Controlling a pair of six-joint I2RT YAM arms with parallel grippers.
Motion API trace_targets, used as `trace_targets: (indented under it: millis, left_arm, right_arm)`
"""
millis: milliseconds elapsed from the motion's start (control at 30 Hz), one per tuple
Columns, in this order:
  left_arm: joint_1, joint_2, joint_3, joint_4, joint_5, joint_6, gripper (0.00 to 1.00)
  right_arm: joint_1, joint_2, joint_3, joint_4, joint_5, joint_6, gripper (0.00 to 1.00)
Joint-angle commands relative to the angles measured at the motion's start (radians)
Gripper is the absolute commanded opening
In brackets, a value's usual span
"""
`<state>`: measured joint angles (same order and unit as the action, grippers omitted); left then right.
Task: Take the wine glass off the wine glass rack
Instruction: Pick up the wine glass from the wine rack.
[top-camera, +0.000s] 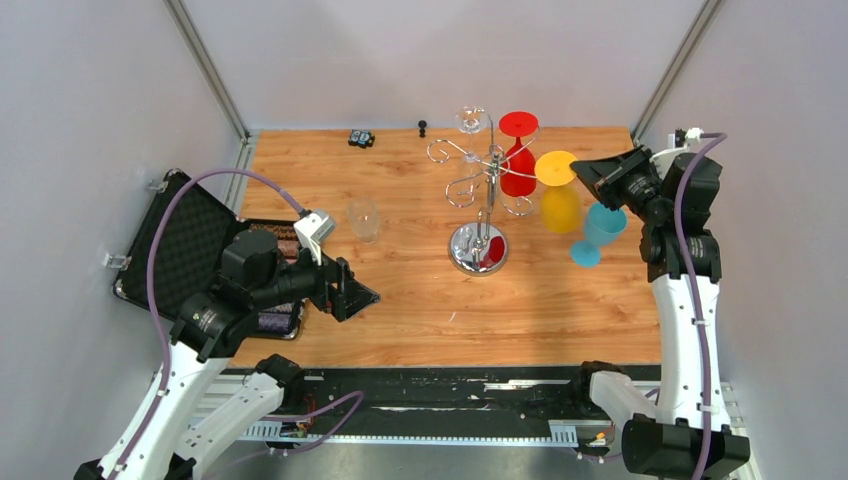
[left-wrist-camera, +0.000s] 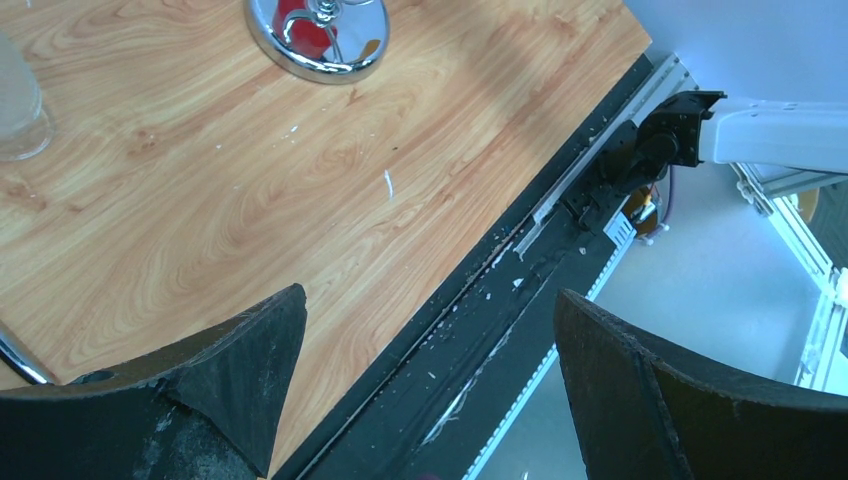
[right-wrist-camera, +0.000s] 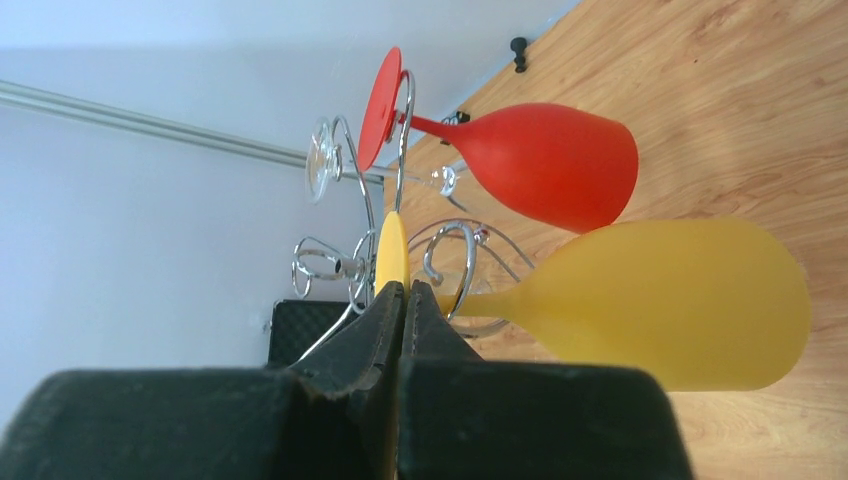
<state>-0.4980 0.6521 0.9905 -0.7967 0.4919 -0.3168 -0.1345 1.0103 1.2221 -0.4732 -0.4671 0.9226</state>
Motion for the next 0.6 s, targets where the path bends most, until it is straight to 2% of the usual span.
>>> trace_targets:
  millis: [0,200,567]
  left_arm:
    - [-0.004,0.004,0.035,0.000,-0.004,-0.007,1.00]
    - [-0.004,0.008,0.035,0.007,-0.001,-0.008,1.00]
    - [-0.004,0.001,0.036,0.000,-0.009,-0.007,1.00]
  right_arm:
    - [-0.004,-0.042,-0.013,0.052,-0.077,0.011,0.00]
    - [-0.004,-0.050,-0.012,0.056,-0.104,0.011,0.00]
    - [0.027,0.043,0.027,0.116,-0.131,0.061,0.00]
